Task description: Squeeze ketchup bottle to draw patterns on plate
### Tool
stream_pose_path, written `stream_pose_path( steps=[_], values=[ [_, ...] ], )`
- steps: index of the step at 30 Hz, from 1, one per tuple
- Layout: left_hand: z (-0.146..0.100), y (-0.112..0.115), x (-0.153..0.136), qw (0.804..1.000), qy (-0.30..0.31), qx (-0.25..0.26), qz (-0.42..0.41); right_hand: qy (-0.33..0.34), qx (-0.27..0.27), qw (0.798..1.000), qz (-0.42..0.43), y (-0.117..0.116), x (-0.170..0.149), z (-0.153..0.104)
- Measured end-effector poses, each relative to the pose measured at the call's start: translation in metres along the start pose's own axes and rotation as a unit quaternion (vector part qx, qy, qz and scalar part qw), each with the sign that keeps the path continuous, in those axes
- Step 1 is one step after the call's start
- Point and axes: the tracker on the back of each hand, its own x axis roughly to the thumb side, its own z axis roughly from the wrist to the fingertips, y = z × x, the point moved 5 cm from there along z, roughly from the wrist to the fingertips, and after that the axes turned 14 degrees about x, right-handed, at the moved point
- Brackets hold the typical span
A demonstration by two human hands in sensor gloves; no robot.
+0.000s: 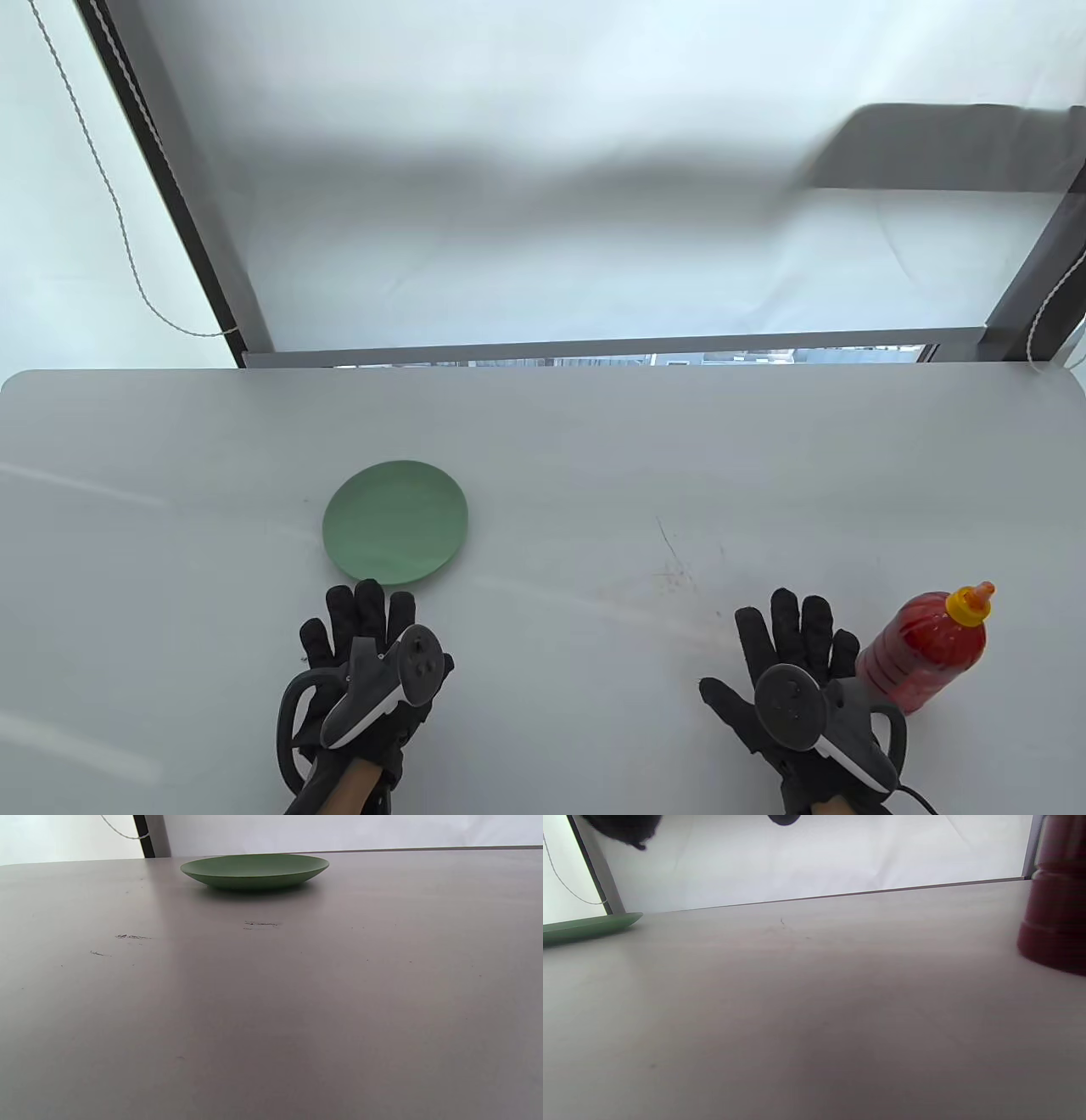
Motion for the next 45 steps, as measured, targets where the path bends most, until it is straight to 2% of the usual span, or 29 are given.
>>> stream_pose_path(
  steps=[11,16,19,22,24,28,31,35,40,43,45],
  values=[
    [0.000,0.001,0.002,1.000,0.004,0.002,0.003,0.004,-0.002,1.000,0.011,0.001,-0.001,0.000],
    [0.010,-0.004,0.006,1.000,0.010,-0.003,-0.012,0.009,-0.014,1.000,0.014,0.006,0.001,-0.001],
    [0.030,-0.012,0.006,1.000,-0.008,0.002,-0.012,0.015,-0.017,1.000,0.013,0.007,0.004,-0.002],
    [0.063,-0.014,0.001,1.000,-0.026,0.009,-0.015,0.019,-0.022,0.999,0.017,0.009,0.005,-0.003],
    [0.089,-0.007,-0.005,0.998,-0.059,-0.008,-0.015,0.017,-0.024,0.999,0.019,0.010,0.003,-0.003],
    [0.120,0.012,0.001,0.996,-0.074,-0.037,-0.013,0.012,-0.025,0.999,0.031,0.011,-0.001,-0.002],
    [0.133,0.021,0.005,0.996,-0.076,-0.038,-0.009,0.011,-0.024,0.999,0.038,0.011,-0.003,-0.002],
    [0.143,0.034,0.004,0.994,-0.087,-0.073,-0.007,0.015,-0.021,0.999,0.047,0.010,-0.002,-0.001],
    [0.147,0.035,0.010,0.994,-0.076,-0.082,0.009,0.019,-0.013,0.998,0.053,0.008,-0.001,0.000],
    [0.148,0.038,0.016,0.991,-0.058,-0.116,0.041,0.021,-0.012,0.998,0.054,0.008,0.000,0.000],
    [0.150,0.038,0.017,0.991,-0.055,-0.115,0.052,0.020,-0.012,0.998,0.054,0.008,-0.001,0.000]
  ],
)
